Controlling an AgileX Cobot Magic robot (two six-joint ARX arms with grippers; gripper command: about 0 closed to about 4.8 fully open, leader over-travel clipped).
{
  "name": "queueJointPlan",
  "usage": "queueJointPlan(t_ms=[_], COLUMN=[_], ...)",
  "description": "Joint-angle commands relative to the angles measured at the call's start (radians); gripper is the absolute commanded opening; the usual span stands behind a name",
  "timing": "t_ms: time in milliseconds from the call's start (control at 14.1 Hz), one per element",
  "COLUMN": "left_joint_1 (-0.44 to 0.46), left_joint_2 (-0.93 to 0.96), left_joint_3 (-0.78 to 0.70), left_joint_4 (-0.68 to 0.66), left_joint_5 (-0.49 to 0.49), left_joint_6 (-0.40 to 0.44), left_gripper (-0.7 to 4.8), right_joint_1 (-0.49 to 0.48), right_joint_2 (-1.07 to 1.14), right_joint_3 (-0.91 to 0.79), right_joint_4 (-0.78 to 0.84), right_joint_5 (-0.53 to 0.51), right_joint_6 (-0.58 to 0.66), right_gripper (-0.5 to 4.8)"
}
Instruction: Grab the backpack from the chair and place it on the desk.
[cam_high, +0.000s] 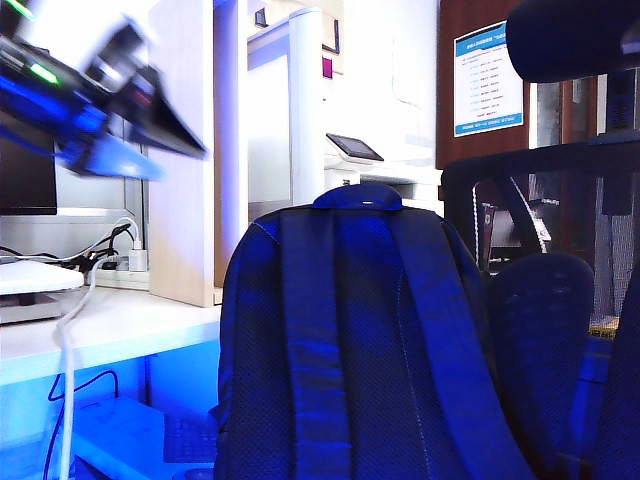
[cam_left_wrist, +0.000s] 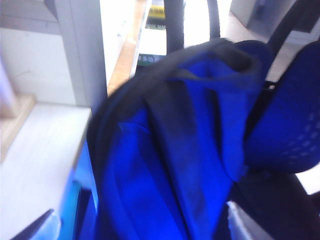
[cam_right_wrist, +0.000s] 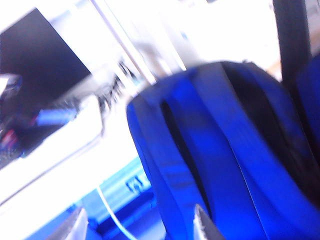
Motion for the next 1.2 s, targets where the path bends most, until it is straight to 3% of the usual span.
queueJointPlan(t_ms=[71, 283, 850, 921, 992, 1063, 1204], left_joint_1=[0.001, 0.0, -0.066, -0.076, -0.087, -0.096, -0.096], left_joint_2=[0.192, 0.328, 0.621, 0.647, 0.657, 0.658, 0.629], left_joint_3=[0.14, 0.245, 0.561, 0.592, 0.603, 0.603, 0.603], left_joint_4=[0.009, 0.008, -0.084, -0.099, -0.092, -0.079, -0.086], left_joint_5=[0.034, 0.073, 0.092, 0.098, 0.117, 0.117, 0.105], left_joint_6=[0.055, 0.095, 0.103, 0.103, 0.105, 0.103, 0.089], left_gripper=[4.79, 4.79, 4.69, 2.72, 0.28, -0.09, -0.07], right_joint_1=[0.0, 0.001, 0.0, 0.0, 0.001, 0.001, 0.001], right_joint_2=[0.001, 0.001, 0.0, 0.0, 0.0, 0.0, 0.0], right_joint_3=[0.003, 0.003, 0.003, 0.003, 0.003, 0.003, 0.003], right_joint_4=[-0.08, -0.086, -0.164, -0.165, -0.165, -0.165, -0.196], right_joint_5=[-0.004, -0.004, -0.002, -0.002, -0.003, -0.003, -0.061], right_joint_6=[0.025, 0.025, 0.024, 0.024, 0.025, 0.025, 0.029], right_gripper=[2.75, 2.75, 2.74, 2.74, 2.74, 2.74, 2.74])
